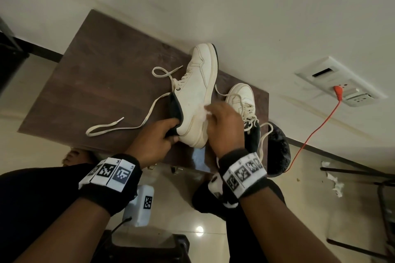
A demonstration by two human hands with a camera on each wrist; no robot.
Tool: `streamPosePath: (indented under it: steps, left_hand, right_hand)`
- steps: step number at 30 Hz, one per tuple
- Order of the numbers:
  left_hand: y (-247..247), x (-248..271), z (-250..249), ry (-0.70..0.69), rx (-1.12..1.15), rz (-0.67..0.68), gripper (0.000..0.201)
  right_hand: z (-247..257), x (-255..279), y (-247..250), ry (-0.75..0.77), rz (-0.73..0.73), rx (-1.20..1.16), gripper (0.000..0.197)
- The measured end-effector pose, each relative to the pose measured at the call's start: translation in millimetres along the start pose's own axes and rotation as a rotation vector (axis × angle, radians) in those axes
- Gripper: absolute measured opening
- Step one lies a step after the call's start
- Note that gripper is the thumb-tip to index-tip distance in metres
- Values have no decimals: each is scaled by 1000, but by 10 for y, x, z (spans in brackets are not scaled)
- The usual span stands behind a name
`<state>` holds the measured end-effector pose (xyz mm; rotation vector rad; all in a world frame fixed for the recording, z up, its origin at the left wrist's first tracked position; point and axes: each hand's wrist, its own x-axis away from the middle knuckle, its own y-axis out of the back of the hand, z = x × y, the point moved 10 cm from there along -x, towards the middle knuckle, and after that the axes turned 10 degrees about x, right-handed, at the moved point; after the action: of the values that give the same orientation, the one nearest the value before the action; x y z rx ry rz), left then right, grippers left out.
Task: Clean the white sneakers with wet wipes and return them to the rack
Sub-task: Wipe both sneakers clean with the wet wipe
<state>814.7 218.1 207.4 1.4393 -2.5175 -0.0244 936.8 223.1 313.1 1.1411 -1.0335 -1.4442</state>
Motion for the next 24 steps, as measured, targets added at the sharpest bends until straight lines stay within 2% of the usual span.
streamPosePath:
  steps: [2,5,9,14,19,21,24]
  left_hand:
    - [32,-9,-3,-7,-10,-27,27]
    - [65,3,-42,-35,-9,-61,23]
    - [7,-12,-76,-52,-7,-33,23]
    - [73,-12,-201,-59,86,-117,26]
    - [39,100,-660,-115,282,-139,25]
    - [55,207,-884,-145,323,-164,20]
    - [117,430,-1151,-168,352,-243,23]
  right_hand:
    - [-50,-242,5,-44,-6,-6,25]
    - [18,-325,2,5,6,-32,25]
    - [-59,10,58,4,5,-49,23]
    - [2,514,164,56,3,-56,22]
    - [15,394,720,-5,-170,-99,20]
    - [14,252,927,-51,-146,-130,22]
    - [102,258,1123,-48,-79,-125,25]
